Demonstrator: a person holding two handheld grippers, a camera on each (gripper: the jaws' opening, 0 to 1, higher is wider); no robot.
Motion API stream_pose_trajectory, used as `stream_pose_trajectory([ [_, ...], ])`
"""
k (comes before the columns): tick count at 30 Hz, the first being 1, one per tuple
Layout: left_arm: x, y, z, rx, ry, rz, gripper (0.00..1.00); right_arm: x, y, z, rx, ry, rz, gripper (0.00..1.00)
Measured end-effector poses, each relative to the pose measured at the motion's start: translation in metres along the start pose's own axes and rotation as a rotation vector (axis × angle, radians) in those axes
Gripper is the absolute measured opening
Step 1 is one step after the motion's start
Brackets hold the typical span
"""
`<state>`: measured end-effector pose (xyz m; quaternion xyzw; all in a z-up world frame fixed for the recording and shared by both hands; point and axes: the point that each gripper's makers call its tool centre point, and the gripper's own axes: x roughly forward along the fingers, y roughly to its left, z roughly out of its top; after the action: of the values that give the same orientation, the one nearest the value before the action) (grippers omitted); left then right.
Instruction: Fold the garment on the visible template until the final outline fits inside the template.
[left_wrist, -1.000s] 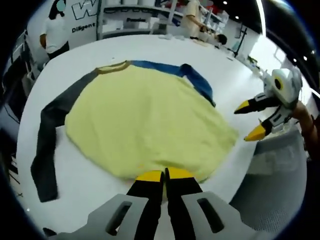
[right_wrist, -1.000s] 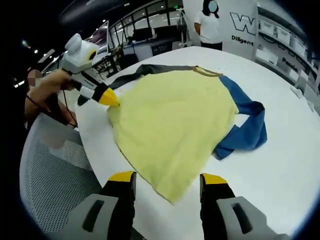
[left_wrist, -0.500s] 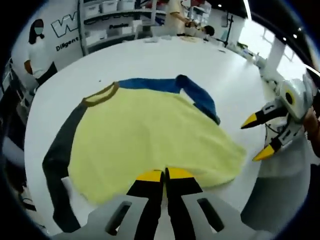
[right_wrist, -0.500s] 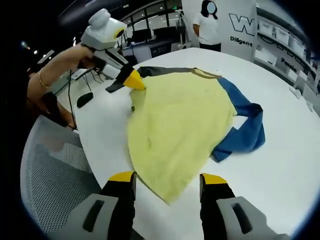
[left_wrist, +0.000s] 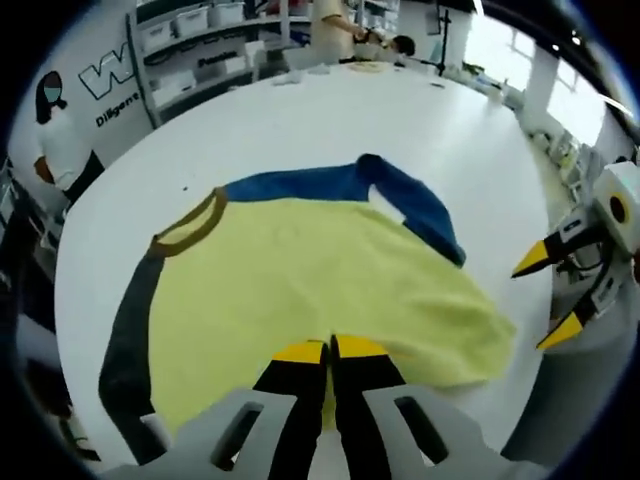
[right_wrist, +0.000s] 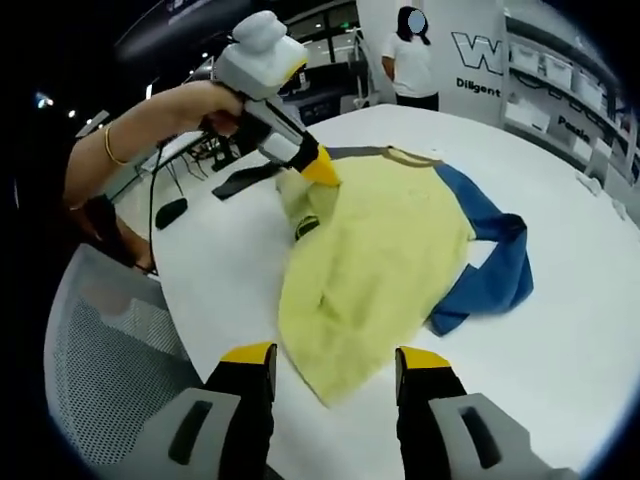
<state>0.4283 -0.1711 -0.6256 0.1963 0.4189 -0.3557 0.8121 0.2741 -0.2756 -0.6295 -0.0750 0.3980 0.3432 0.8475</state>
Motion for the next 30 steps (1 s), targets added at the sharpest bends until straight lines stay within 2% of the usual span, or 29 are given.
stream_pose_trajectory([
  [10,0.026,0.005,-0.001,0.02,0.035,0.003,0.01,0.008,0.002,-0.003,0.013,0.005,0.008,0.44],
  [14,0.035,0.009,0.0,0.029,0.026,0.017,0.01,0.01,-0.002,-0.007,0.047,0.005,0.007,0.45],
  [19,0.045,0.011,-0.003,0.028,0.019,0.028,0.02,0.013,0.003,-0.012,0.028,0.023,0.015,0.47],
  [24,0.049,0.014,-0.005,0.043,0.014,0.043,0.03,0.013,0.004,-0.013,0.041,0.011,0.02,0.47],
  [30,0.054,0.016,-0.007,0.056,-0.003,0.065,0.09,0.014,0.006,-0.014,0.045,0.005,0.026,0.48],
])
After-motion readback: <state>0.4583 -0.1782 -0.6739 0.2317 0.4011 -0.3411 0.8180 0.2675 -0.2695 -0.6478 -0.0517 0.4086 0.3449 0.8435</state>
